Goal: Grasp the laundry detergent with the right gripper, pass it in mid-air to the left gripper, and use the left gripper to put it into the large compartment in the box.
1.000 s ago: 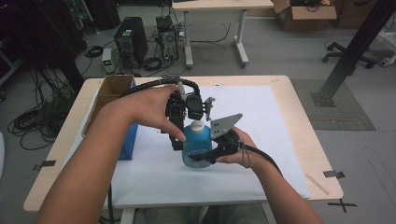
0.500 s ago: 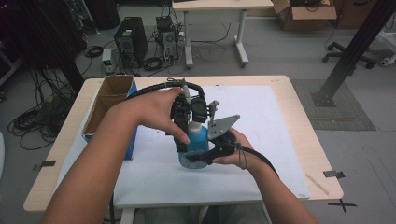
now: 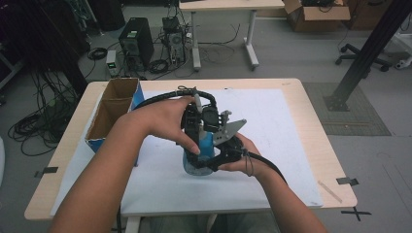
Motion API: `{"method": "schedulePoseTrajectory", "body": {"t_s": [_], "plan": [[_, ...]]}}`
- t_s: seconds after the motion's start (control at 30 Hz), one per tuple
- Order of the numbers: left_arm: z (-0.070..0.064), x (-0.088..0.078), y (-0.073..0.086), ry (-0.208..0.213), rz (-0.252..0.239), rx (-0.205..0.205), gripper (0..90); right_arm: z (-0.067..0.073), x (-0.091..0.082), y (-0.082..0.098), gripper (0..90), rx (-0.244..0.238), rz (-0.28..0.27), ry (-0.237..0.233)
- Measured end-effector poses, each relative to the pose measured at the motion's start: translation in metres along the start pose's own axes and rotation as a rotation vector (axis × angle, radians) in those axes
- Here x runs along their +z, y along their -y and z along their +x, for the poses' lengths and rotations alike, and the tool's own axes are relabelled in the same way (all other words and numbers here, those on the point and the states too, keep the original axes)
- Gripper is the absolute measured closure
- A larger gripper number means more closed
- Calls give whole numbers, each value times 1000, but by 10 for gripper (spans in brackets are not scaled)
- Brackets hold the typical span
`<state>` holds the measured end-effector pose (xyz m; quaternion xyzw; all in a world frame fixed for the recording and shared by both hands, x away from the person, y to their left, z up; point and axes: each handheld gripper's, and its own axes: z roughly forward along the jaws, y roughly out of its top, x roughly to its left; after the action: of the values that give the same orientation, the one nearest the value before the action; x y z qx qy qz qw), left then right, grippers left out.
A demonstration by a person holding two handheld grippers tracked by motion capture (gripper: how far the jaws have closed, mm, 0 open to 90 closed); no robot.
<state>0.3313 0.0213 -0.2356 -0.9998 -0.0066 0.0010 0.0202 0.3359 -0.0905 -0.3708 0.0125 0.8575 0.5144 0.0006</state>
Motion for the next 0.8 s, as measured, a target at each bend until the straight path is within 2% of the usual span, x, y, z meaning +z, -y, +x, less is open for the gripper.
{"method": "schedulePoseTrajectory", "body": {"t_s": [0.23, 0.63, 0.8], "plan": [[1, 1, -1, -21, -5, -8, 56, 0, 0, 0, 457, 3, 1, 7], [1, 4, -2, -30, -6, -9, 56, 0, 1, -2, 457, 9, 0, 6], [-2, 5, -2, -49, -12, 4, 75, 0, 2, -2, 457, 1, 2, 6]]}}
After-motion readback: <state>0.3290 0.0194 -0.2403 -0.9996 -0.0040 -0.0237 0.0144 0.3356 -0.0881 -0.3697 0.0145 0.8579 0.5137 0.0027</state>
